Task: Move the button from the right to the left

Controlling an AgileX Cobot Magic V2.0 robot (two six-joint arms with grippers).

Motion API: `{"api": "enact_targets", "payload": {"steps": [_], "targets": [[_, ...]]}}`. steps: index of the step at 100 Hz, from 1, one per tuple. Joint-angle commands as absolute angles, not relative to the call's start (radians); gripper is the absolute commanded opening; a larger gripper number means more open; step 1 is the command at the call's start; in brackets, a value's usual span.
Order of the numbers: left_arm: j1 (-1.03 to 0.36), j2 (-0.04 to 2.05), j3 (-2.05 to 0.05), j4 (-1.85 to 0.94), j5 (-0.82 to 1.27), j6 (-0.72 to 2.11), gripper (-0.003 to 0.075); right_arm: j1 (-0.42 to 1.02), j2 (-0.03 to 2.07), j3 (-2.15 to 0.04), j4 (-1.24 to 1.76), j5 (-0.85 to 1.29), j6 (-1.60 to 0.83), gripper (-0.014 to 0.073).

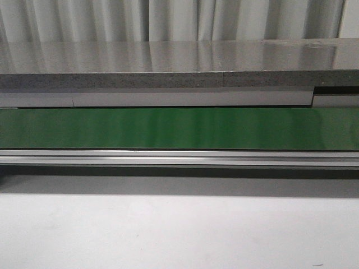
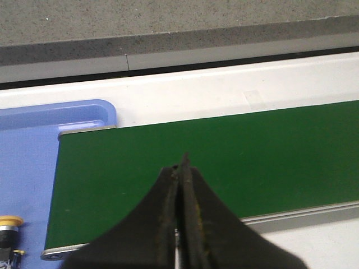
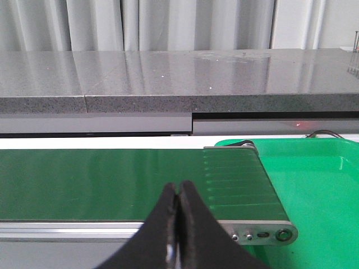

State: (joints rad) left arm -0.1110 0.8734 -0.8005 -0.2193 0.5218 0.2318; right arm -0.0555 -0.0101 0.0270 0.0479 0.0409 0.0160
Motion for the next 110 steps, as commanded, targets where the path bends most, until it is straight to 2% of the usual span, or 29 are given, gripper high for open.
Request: {"api": "enact_targets", "payload": {"steps": [1, 24, 82, 110], "targets": [[-0.119, 0.801, -0.781, -0.255, 0.429, 0.228, -0.002, -0.06, -0.024, 0.012, 0.05, -0.042, 0.014, -0.0068], [-0.119, 0.642, -0.662, -0.255, 0.411, 0.228, -0.002, -0.06, -0.024, 0.012, 0.05, -0.042, 0.014, -0.0068], [-0.119, 0.298, -0.325, -0.255, 0.126, 0.228, -0.002, -0.06, -0.024, 0.012, 0.05, -0.042, 0.014, -0.0068], [-0.115, 0.214, -0.2, -0.247, 0.058, 0.226, -0.002, -0.06, -0.024, 0.012, 0.05, -0.042, 0.014, -0.0068]]}}
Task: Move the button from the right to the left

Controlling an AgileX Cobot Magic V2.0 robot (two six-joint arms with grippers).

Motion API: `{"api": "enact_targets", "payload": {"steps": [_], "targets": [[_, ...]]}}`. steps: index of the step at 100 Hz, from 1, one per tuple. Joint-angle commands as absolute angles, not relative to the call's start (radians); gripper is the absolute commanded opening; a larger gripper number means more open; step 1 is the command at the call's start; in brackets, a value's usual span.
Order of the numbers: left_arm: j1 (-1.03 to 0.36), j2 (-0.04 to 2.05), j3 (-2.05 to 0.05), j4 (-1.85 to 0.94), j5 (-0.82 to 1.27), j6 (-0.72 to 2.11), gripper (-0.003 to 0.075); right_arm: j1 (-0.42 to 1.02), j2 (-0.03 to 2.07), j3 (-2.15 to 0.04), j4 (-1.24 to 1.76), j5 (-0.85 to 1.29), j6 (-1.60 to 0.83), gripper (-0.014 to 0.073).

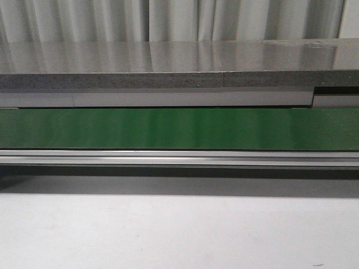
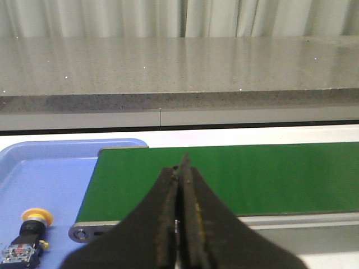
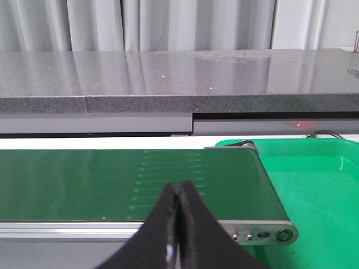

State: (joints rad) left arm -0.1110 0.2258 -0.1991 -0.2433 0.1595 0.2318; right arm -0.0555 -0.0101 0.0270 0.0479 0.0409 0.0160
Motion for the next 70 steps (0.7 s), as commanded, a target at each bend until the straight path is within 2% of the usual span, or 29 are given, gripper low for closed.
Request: {"api": "enact_targets", "payload": {"steps": [1, 18, 50, 70], "targets": [[-0.113, 0.212, -0.194, -0.244, 0.056, 0.222, -0.002, -0.06, -0.024, 0.012, 0.05, -0.042, 0.014, -0.0068], [-0.058, 0.134, -0.145, -0.069, 0.065, 0.02, -0.002, -0.06, -0.024, 0.012, 0.05, -0.042, 0.014, -0.0068], [-0.032, -0.038, -0.013, -0.057, 0.059, 0.017, -0.002, -0.06, -0.024, 0.012, 0.05, -0.042, 0.014, -0.0068], [-0.032, -0.035, 0.044, -0.059, 0.047, 0.017, -0.002, -0.06, -0.023, 0.012, 0.05, -0.042, 0.014, -0.0068]]}}
